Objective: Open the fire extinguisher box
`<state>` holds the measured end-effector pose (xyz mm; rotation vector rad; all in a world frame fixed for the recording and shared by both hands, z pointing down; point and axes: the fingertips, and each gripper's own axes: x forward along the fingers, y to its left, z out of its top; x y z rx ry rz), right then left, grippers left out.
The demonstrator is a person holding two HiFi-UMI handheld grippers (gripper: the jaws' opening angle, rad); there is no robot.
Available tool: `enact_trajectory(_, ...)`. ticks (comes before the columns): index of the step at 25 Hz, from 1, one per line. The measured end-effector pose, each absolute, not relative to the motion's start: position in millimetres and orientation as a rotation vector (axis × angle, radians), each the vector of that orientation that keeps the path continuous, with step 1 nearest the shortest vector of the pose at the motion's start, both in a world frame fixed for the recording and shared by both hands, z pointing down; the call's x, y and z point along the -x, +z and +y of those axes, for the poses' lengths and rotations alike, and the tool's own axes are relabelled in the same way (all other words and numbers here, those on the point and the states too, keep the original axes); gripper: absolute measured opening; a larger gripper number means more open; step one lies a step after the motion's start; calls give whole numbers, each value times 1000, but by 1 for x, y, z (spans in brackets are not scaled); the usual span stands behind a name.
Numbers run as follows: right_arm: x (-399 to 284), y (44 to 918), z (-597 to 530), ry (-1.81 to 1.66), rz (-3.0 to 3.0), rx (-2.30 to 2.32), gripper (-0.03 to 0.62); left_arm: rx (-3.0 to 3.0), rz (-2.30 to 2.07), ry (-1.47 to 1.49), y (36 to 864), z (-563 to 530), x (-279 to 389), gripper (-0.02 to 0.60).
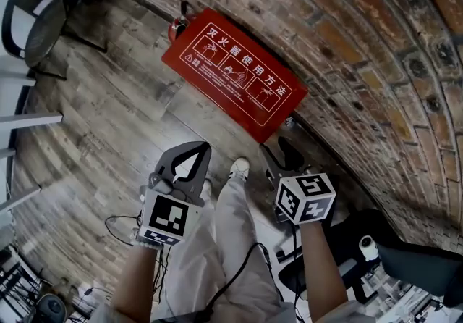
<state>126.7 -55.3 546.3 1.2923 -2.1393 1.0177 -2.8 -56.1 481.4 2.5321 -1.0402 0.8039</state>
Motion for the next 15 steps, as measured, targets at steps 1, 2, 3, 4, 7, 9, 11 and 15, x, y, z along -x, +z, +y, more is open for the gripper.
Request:
enact_trajectory(1, -128, 552, -55, 1029, -2135, -1286, 207, -2523, -1039, 808, 486, -56, 1, -3)
enact_trajectory(2, -129, 557, -56, 1042, -2131, -1281, 212, -2516, -1038, 812, 491, -56, -1, -3)
enact_trajectory(3, -130, 562, -56, 1053, -2129, -1278, 216, -2511, -1037, 816, 495, -56, -2, -3)
enact_trajectory(4, -131, 566, -58, 1061, -2127, -1274, 221, -2506, -1038, 821, 499, -57, -3, -3)
enact_trajectory(7, -132, 580, -61, 1082, -2121, -1252, 233, -2486, -1052, 829, 508, -60, -4, -3)
enact_trajectory(9, -132, 589, -61, 1105, -2122, -1228, 254, -2470, -1062, 834, 513, -62, -4, -3)
enact_trajectory(11, -131, 598, -60, 1128, -2124, -1195, 278, -2461, -1067, 841, 519, -63, -5, -3)
enact_trajectory(15, -126, 611, -59, 1161, -2142, -1125, 310, -2447, -1068, 853, 532, -65, -8, -3)
